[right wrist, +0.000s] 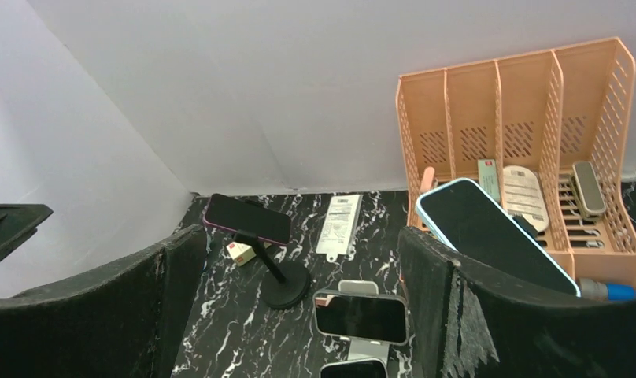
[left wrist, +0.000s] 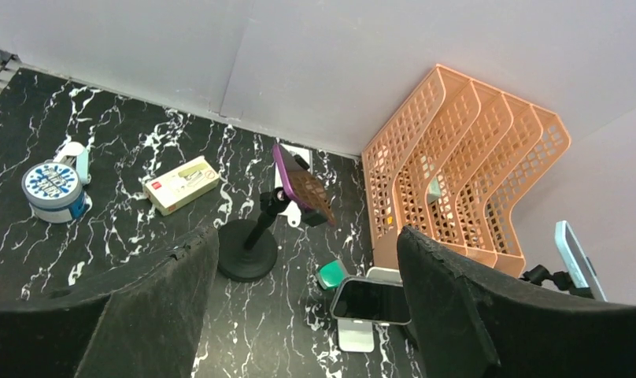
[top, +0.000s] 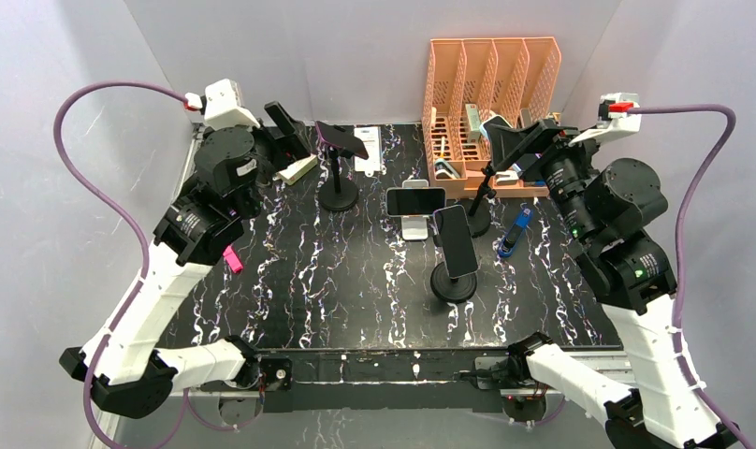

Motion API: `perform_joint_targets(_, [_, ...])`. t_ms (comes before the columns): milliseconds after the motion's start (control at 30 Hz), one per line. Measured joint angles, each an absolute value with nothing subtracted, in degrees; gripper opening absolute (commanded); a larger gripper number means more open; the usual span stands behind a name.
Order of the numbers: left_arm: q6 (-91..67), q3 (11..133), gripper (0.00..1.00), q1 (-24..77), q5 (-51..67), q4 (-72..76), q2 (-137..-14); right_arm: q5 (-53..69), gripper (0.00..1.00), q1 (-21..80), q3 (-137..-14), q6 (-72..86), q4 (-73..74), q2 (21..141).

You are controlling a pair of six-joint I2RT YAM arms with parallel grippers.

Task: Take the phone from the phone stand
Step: Move the phone stand with the phone to the center of the board.

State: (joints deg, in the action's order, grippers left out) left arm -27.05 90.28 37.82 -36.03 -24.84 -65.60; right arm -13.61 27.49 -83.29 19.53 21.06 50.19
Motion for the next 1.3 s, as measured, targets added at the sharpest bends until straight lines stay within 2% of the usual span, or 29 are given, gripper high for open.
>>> perform_joint_targets(400, [-24.58,80.93,0.81,37.82,-32.88,-23.92,-63.9,-23.79,0.99,27.49,-83.0,21.87,31.68,51.42])
perform_joint_targets(567, [-19.92,73.76,0.81,37.76,-21.19,-19.49,-61.19,-28.84,0.99,27.49,-82.81,24.56,38.17,52.49])
perform_joint_targets(767, [-19.64,66.59,0.8,37.76,-7.73,-14.09,-60.71,-18.61,0.99,27.44,-76.42,23.42,40.27,49.47])
perform_joint_targets(967, [-22.59,60.6,0.81,37.76,1.93,-9.98,-61.32,-10.44,0.99,27.46,-60.8,22.28,35.55,34.37])
perform_joint_targets(1033, [-23.07,59.24,0.8,37.78,3.75,-8.99,-61.3,-9.19,0.99,27.46,-59.2,22.31,35.59,30.83])
perform_joint_targets(1300, [-22.13,55.75,0.81,37.76,5.98,-5.48,-61.21,-6.02,0.99,27.44,-59.22,22.09,37.56,40.34])
